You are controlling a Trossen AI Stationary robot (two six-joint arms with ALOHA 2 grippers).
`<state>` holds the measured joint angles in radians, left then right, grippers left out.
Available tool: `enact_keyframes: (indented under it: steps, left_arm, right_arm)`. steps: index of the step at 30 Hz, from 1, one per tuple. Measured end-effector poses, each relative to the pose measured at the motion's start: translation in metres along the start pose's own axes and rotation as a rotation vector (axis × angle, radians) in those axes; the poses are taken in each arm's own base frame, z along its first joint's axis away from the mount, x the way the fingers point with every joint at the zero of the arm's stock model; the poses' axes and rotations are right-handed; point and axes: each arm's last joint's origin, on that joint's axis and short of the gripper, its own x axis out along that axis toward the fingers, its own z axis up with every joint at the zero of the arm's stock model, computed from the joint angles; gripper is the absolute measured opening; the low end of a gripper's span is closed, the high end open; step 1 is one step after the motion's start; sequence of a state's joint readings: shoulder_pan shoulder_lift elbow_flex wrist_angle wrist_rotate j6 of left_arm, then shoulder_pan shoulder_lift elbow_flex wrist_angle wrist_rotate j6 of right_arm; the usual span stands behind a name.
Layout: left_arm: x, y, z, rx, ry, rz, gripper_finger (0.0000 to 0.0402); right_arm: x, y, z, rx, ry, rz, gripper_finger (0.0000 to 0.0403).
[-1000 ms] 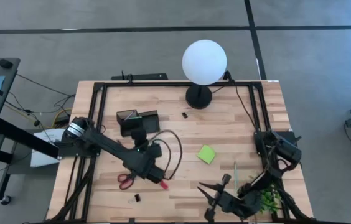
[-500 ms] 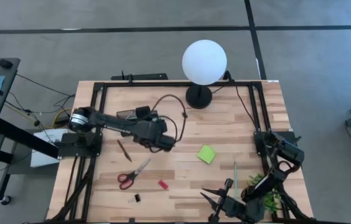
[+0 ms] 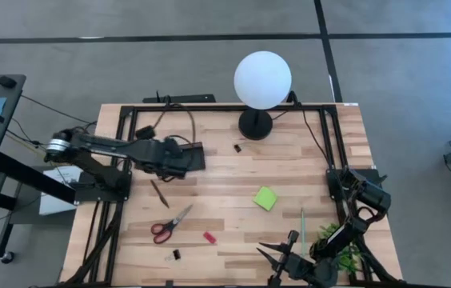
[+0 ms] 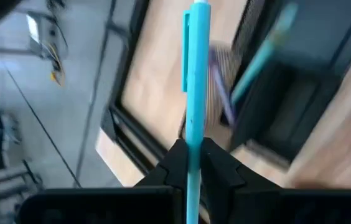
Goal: Pick and place office supplies into organizer
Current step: Put the blue pen into the black desk organizer
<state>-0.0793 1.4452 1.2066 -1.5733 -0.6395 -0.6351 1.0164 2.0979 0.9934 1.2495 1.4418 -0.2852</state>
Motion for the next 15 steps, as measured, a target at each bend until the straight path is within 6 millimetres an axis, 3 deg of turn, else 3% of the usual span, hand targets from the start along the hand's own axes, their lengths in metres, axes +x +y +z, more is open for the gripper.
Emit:
enact_keyframes:
  steps: [4, 7, 15]
  left_arm:
    - [0.014, 0.004, -0.019, -0.058, 0.024, 0.022, 0.0012]
    - [0.017, 0.006, -0.021, -0.134, -0.066, 0.083, 0.0012]
    - [-0.006, 0.016, -0.013, -0.466, -0.477, 0.016, 0.0012]
  right_arm:
    - [0.008, -0.002, 0.0, 0.002, 0.002, -0.019, 0.0067]
    - [0.015, -0.003, 0.0, 0.007, 0.002, -0.032, 0.0067]
    - [0.025, -0.005, -0.001, 0.03, -0.001, -0.037, 0.0067]
